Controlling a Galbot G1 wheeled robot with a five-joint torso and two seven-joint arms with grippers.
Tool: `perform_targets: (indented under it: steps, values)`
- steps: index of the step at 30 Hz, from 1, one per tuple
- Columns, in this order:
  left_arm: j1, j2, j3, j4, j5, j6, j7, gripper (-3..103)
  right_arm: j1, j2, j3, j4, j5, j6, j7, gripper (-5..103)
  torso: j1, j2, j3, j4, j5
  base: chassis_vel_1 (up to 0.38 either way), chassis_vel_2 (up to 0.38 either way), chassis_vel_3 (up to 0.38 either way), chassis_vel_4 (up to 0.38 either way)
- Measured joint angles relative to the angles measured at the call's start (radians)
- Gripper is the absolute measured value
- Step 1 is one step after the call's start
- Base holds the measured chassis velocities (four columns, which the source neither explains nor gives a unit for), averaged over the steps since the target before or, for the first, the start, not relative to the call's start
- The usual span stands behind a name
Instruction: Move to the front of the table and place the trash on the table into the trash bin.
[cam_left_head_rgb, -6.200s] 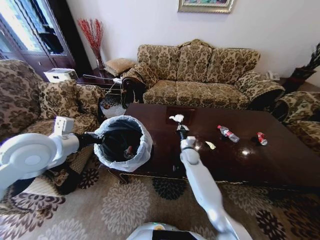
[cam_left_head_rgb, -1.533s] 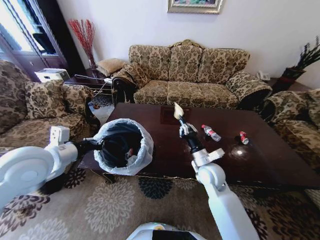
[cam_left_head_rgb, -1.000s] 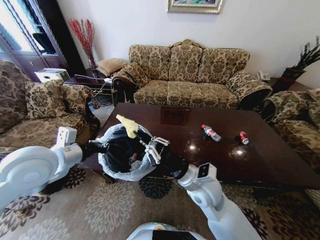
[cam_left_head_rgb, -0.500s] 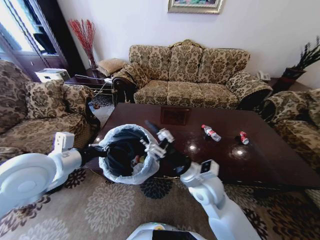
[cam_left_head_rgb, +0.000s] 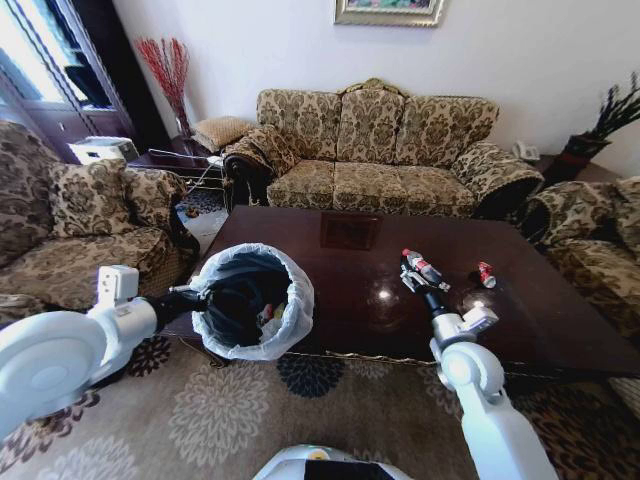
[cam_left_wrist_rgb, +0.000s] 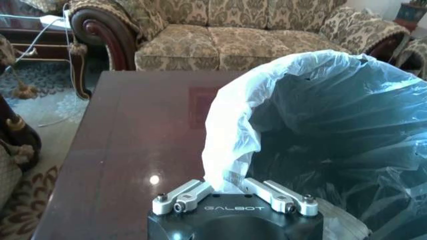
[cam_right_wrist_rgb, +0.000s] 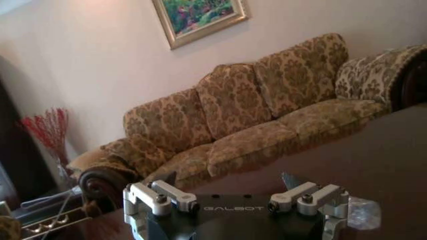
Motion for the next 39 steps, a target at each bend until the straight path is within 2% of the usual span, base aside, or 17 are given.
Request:
perform_targets:
  steps: [4, 10, 11, 12, 14, 20, 25, 27, 28, 30, 33, 36, 39]
  values:
    - [-0.006, -0.004, 0.005, 0.002, 0.005, -0.002, 0.008, 0, 0.032, -0.001, 0.005, -0.059, -0.045, 0.012, -0.014, 100, 0.000, 0.000, 0.000, -0.0001, 0.0000, -0.067, -0.139, 0.096, 0.152]
    - [-0.006, -0.023, 0.008, 0.006, 0.027, -0.007, 0.020, 0, 0.114, -0.025, 0.007, -0.267, -0.154, 0.055, -0.062, 100, 0.000, 0.000, 0.000, -0.0003, 0.0004, -0.174, -0.211, 0.209, 0.217]
    - [-0.004, -0.028, 0.009, 0.006, 0.038, -0.007, 0.025, 0, 0.141, -0.025, -0.001, -0.327, -0.201, 0.093, -0.070, 100, 0.000, 0.000, 0.000, -0.0006, -0.0002, -0.272, -0.268, 0.243, 0.263]
    - [-0.004, -0.028, 0.009, 0.006, 0.038, -0.007, 0.025, 0, 0.141, -0.025, -0.001, -0.327, -0.201, 0.093, -0.070, 100, 0.000, 0.000, 0.000, -0.0006, -0.0002, -0.272, -0.268, 0.243, 0.263]
    - [-0.002, -0.035, 0.012, 0.006, 0.050, -0.007, 0.026, 0, 0.176, -0.019, -0.018, -0.400, -0.267, 0.143, -0.086, 100, 0.000, 0.000, 0.000, -0.0006, 0.0002, -0.272, -0.267, 0.254, 0.258]
    - [0.004, -0.038, 0.012, -0.010, 0.056, -0.007, 0.029, 0, 0.298, 0.017, -0.063, -0.597, -0.352, 0.207, -0.126, 100, 0.000, 0.000, 0.000, -0.0007, 0.0012, -0.216, -0.208, 0.188, 0.185]
    - [0.005, -0.037, 0.009, -0.010, 0.056, -0.007, 0.029, 0, 0.347, 0.039, -0.100, -0.641, -0.312, 0.190, -0.139, 100, 0.000, 0.000, 0.000, -0.0007, 0.0002, -0.042, -0.027, 0.019, 0.031]
    - [0.006, -0.041, 0.009, -0.005, 0.063, -0.007, 0.030, 0, 0.366, 0.055, -0.123, -0.646, -0.295, 0.192, -0.170, 100, 0.000, 0.000, 0.000, 0.0002, -0.0016, 0.053, 0.057, -0.037, -0.031]
    - [0.006, -0.044, 0.009, -0.001, 0.070, -0.007, 0.032, 0, 0.383, 0.064, -0.135, -0.651, -0.291, 0.183, -0.190, 100, 0.000, 0.000, 0.000, 0.0012, -0.0011, 0.087, 0.074, -0.035, -0.025]
    - [0.006, -0.045, 0.009, 0.001, 0.075, -0.009, 0.032, 0, 0.395, 0.066, -0.143, -0.656, -0.289, 0.168, -0.198, 100, 0.000, 0.000, 0.000, 0.0015, -0.0003, 0.087, 0.074, -0.008, -0.022]
    - [0.007, -0.047, 0.010, 0.002, 0.082, -0.016, 0.031, 0, 0.464, 0.080, -0.170, -0.712, -0.332, 0.148, -0.194, 100, 0.000, 0.000, 0.000, -0.0002, -0.0006, 0.000, 0.000, 0.000, 0.000]
    - [0.007, -0.046, 0.010, 0.001, 0.082, -0.017, 0.031, 0, 0.509, 0.091, -0.185, -0.757, -0.361, 0.141, -0.179, 100, 0.000, 0.000, 0.000, -0.0005, 0.0010, 0.000, 0.000, 0.000, 0.000]
    - [0.006, -0.044, 0.010, 0.003, 0.082, -0.017, 0.031, 0, 0.576, 0.115, -0.195, -0.848, -0.411, 0.138, -0.166, 100, 0.000, 0.000, 0.000, -0.0008, 0.0003, 0.000, 0.000, 0.000, 0.000]
